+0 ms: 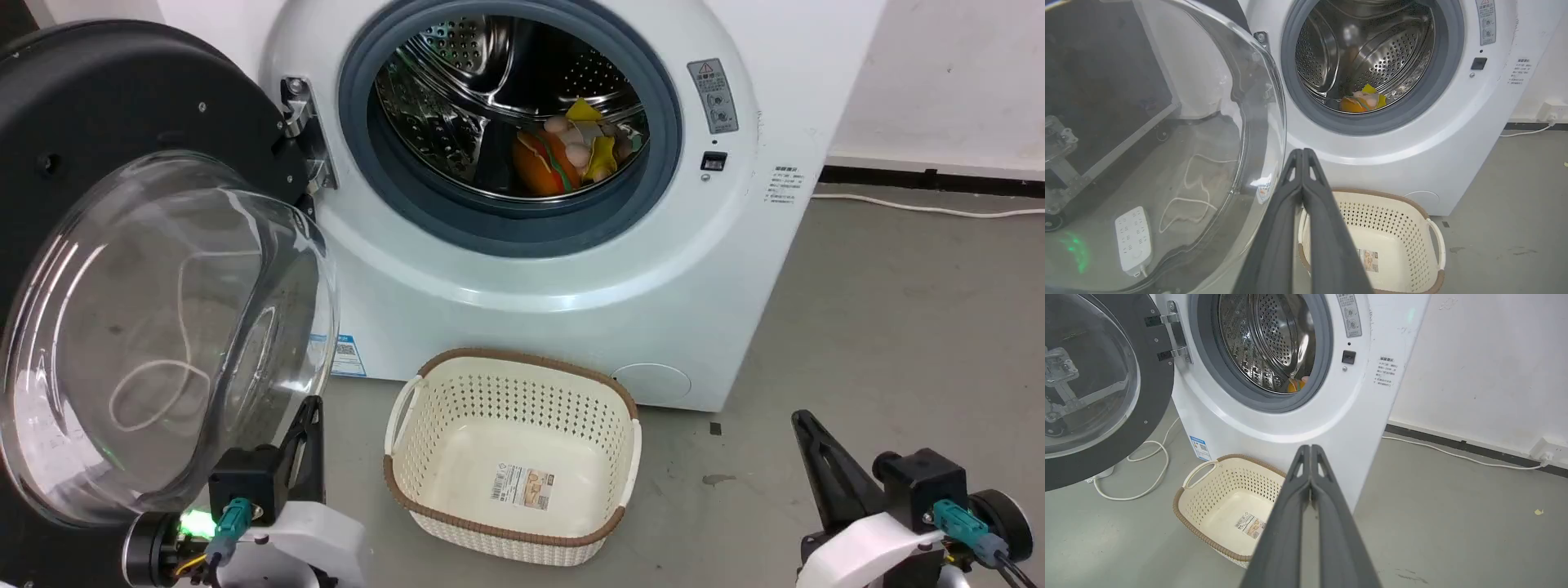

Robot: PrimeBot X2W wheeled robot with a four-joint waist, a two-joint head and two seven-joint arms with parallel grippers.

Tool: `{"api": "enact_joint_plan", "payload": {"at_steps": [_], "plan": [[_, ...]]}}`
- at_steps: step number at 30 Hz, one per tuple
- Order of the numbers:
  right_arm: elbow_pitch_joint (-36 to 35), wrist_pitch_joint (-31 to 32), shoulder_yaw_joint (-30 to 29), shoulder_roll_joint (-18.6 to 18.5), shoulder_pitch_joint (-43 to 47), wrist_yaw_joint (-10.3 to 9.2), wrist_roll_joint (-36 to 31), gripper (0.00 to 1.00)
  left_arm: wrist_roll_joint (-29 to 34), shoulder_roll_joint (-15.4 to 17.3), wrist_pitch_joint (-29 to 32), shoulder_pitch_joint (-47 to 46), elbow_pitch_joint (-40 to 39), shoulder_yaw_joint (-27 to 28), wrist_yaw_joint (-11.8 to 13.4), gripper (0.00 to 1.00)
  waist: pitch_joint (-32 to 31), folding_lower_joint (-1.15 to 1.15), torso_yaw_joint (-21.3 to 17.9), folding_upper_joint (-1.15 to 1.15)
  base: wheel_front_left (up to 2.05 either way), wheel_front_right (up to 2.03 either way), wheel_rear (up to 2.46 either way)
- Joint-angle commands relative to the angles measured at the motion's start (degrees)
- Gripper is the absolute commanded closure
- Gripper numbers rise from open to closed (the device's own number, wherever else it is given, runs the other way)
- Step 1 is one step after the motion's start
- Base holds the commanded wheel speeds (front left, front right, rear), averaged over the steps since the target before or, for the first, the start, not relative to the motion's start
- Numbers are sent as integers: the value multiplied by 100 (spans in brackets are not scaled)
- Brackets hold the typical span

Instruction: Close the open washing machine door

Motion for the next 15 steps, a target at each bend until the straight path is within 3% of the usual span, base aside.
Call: {"api": "enact_joint_plan", "payload": {"at_steps": [1,15], "plan": [[-28,2,-4,-9,-81,5,-28,100,16,-1,1,82,-26,4,-32,100,0,0,0,0,0,0,0],[-28,2,-4,-9,-81,5,-28,100,16,-1,1,82,-26,4,-32,100,0,0,0,0,0,0,0]]}}
